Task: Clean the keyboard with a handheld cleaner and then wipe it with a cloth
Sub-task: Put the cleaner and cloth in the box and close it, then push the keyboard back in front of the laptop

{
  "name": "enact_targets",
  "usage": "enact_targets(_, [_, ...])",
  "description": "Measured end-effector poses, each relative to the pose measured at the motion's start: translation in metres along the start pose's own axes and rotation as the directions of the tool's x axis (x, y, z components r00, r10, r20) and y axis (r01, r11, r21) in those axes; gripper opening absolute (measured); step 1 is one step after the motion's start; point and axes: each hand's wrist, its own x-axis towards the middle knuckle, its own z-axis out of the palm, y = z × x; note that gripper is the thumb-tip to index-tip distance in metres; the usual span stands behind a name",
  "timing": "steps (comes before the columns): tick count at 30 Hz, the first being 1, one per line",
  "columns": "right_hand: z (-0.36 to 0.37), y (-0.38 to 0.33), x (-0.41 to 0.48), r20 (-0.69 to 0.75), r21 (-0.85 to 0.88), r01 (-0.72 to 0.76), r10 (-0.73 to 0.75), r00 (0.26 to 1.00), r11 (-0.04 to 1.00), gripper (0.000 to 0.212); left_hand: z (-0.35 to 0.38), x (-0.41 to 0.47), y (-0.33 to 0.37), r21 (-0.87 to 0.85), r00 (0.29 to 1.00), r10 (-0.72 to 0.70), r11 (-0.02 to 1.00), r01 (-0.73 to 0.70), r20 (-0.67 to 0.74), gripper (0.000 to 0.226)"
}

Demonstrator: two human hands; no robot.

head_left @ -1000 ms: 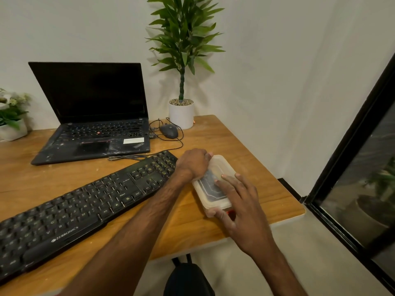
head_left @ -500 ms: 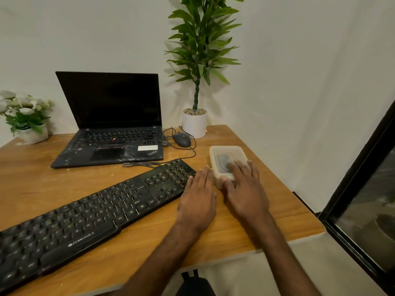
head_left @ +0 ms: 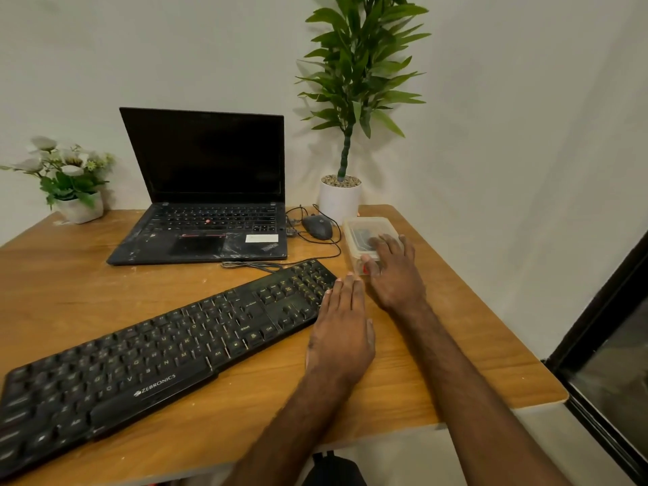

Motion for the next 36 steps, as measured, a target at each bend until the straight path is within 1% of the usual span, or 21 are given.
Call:
enact_targets(10, [0.004,0.0,0.006,-0.01,-0.005,0.031,-0.031,0.999,1.0,0.049,-0.001,0.001,0.0,-0.007,0.999,-0.018,1.0,0.019,0.036,0.067])
enact_targets(15, [0.007,0.001,0.01,-0.016,-0.016,0.05,-0.05,0.999,0.999,0.05,-0.001,0.0,0.0,-0.001,0.999,-0.018,1.0,0.018,0.03,0.067])
enact_targets(18, [0.009,0.002,0.009,-0.009,-0.056,0.054,-0.055,0.998,0.997,0.059,-0.001,0.0,0.0,-0.001,1.0,-0.013,1.0,0.013,0.026,0.066])
enact_targets(20, [0.006,0.0,0.005,-0.056,-0.082,0.069,-0.073,0.996,0.994,0.066,0.001,0.0,-0.002,-0.01,1.0,-0.011,1.0,0.011,0.013,0.066])
enact_targets(22, [-0.002,-0.009,-0.005,-0.154,-0.024,0.084,-0.086,0.984,0.996,0.062,0.003,0.001,-0.004,-0.02,1.0,0.001,1.0,-0.001,-0.029,0.065])
enact_targets(24, [-0.009,-0.023,-0.02,-0.25,0.123,0.089,-0.056,0.967,0.988,0.048,0.001,0.001,-0.002,-0.048,0.999,0.017,0.999,-0.019,-0.051,0.066])
enact_targets(25, [-0.012,-0.029,-0.029,-0.266,0.21,0.082,-0.023,0.964,0.974,0.042,-0.001,0.0,-0.001,-0.069,0.998,0.026,0.997,-0.029,-0.051,0.067])
enact_targets(26, [-0.013,-0.034,-0.038,-0.249,0.286,0.068,0.006,0.968,0.956,0.038,-0.004,-0.002,0.0,-0.087,0.998,0.034,0.995,-0.038,-0.049,0.068])
enact_targets(27, [-0.013,-0.039,-0.045,-0.199,0.345,0.053,0.017,0.98,0.937,0.038,-0.01,-0.008,-0.001,-0.11,0.998,0.033,0.993,-0.039,-0.054,0.068])
enact_targets(29, [-0.013,-0.041,-0.055,-0.027,0.419,-0.003,0.016,1.0,0.908,0.046,-0.023,-0.028,-0.006,-0.12,0.997,0.031,0.992,-0.04,-0.071,0.067])
enact_targets(30, [-0.014,-0.041,-0.058,0.077,0.43,-0.043,0.011,0.997,0.902,0.053,-0.03,-0.043,-0.014,-0.085,0.995,0.034,0.996,-0.042,-0.089,0.068])
enact_targets(32, [-0.016,-0.044,-0.06,0.246,0.382,-0.113,0.017,0.969,0.917,0.067,-0.048,-0.077,-0.042,0.027,0.984,0.038,0.999,-0.034,-0.172,0.075])
enact_targets(34, [-0.018,-0.05,-0.062,0.32,0.314,-0.113,0.008,0.947,0.943,0.072,-0.067,-0.108,-0.079,0.092,0.97,-0.011,0.995,0.034,-0.244,0.081])
enact_targets(36, [-0.021,-0.055,-0.063,0.353,0.282,-0.083,-0.023,0.935,0.956,0.073,-0.087,-0.134,-0.118,0.149,0.96,-0.06,0.983,0.104,-0.273,0.084])
